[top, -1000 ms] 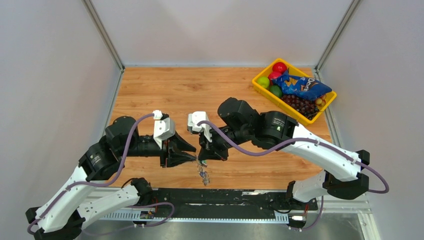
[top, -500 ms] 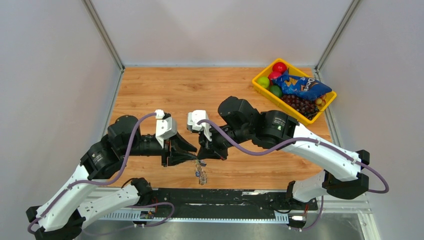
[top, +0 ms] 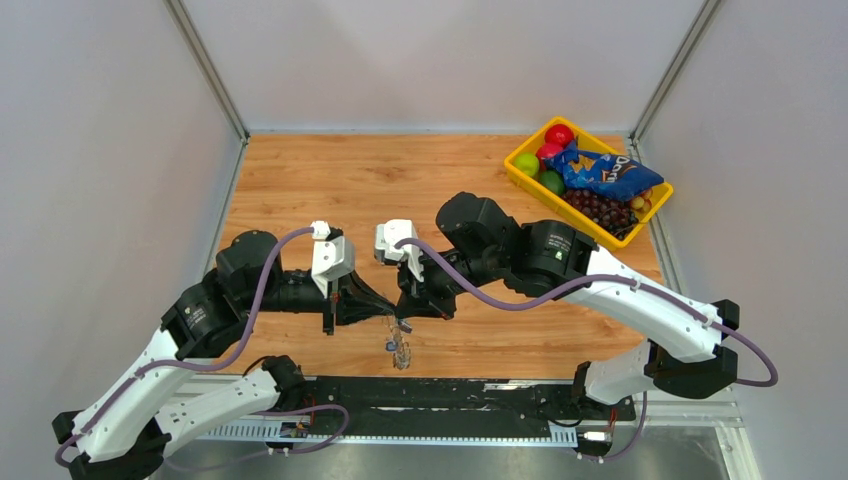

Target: Put the keys on the keyring

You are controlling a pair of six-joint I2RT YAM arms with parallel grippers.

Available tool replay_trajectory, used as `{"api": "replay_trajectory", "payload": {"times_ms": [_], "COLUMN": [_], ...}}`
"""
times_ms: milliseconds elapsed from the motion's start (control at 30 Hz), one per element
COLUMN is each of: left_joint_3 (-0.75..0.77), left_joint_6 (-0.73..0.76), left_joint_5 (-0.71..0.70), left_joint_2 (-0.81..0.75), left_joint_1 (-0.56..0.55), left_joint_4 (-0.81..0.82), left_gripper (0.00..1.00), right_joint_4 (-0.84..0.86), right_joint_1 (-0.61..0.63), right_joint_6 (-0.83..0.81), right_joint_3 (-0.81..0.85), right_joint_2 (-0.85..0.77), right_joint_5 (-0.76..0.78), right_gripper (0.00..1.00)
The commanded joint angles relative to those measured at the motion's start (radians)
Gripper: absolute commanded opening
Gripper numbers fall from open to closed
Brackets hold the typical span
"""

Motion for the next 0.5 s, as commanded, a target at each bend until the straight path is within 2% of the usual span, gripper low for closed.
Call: {"api": "replay_trajectory", "payload": {"times_ms": [0,233,400,467], "left_joint_3": [-0.015,-0.054,-0.071,-0.083], "left_joint_6": [0.011,-0.034,-0.086,-0.121], "left_joint_5": [0.001,0.016,0.013,0.008], "left_joint_2": [0.015,-0.027,-0.056,-0.070], "left_joint_1": [0.001,0.001,0.000,0.001], "left_joint_4": [0.050,0.185,0.313,0.380], "left_gripper": [0.00,0.00,0.00,0.00], "right_joint_4": [0.074,0.104,0.175,0.222], "right_joint_1": [0.006,0.006,0.006,0.006], "right_joint_6": [0.009,0.029,0.058,0.068], "right_joint_3": [0.039,0.025,-0.014,-0.037], "right_joint_2": [-0.032,-0.067,-0.145,-0.192], "right_joint_5": [-0.030,-0.004,0.026,0.065], "right_gripper": [0.00,0.02,0.34,0.41]}}
